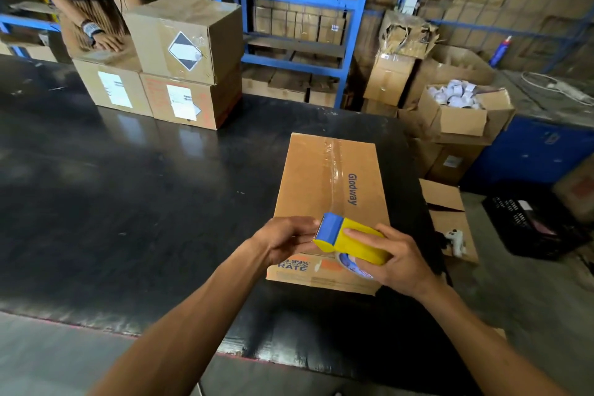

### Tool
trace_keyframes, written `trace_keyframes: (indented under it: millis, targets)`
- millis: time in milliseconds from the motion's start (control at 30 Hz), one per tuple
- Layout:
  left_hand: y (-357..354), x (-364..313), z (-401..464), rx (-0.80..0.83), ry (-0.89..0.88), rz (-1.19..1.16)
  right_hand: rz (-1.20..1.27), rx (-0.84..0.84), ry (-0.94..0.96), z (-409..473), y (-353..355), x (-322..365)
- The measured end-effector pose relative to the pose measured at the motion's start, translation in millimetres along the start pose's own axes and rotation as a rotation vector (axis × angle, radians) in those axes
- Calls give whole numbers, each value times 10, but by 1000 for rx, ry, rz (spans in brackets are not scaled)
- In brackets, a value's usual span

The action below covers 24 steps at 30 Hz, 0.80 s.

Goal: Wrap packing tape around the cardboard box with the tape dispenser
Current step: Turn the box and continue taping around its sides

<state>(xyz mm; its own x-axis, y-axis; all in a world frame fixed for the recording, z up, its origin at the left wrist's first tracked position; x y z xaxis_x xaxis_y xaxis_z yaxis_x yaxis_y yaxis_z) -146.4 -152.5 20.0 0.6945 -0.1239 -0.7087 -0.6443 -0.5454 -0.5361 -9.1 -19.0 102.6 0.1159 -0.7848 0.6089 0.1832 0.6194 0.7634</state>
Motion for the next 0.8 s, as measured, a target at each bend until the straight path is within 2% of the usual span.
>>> trace_keyframes:
  millis: [200, 333, 467, 600, 800]
  targets:
    - [183, -16, -161, -314, -92, 117, 15, 152, -114, 53, -174, -97]
    - [190, -47, -238, -378, -146, 139, -41, 234, -116, 138, -156, -63]
    - [653, -101, -391, -515, -216, 151, -134, 200, -65, 70, 44, -85]
    - [869, -83, -492, -492, -258, 276, -211, 290, -24, 14, -37, -119]
    - [966, 115, -577, -635, -348, 504, -471, 380, -106, 59, -258, -138]
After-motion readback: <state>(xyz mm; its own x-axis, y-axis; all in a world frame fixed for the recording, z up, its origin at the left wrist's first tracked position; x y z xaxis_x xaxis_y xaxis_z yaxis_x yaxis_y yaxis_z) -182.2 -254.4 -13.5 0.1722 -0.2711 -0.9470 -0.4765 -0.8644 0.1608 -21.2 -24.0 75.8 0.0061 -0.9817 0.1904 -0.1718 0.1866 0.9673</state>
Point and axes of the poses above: each hand's wrist, its own z-axis towards the middle knuckle, its own y-axis out of the back of the hand, x = y × z, the point moved 9 cm from there along z, towards the middle knuckle, and after that the axes turned 13 degrees about x, right-handed, at the moved point
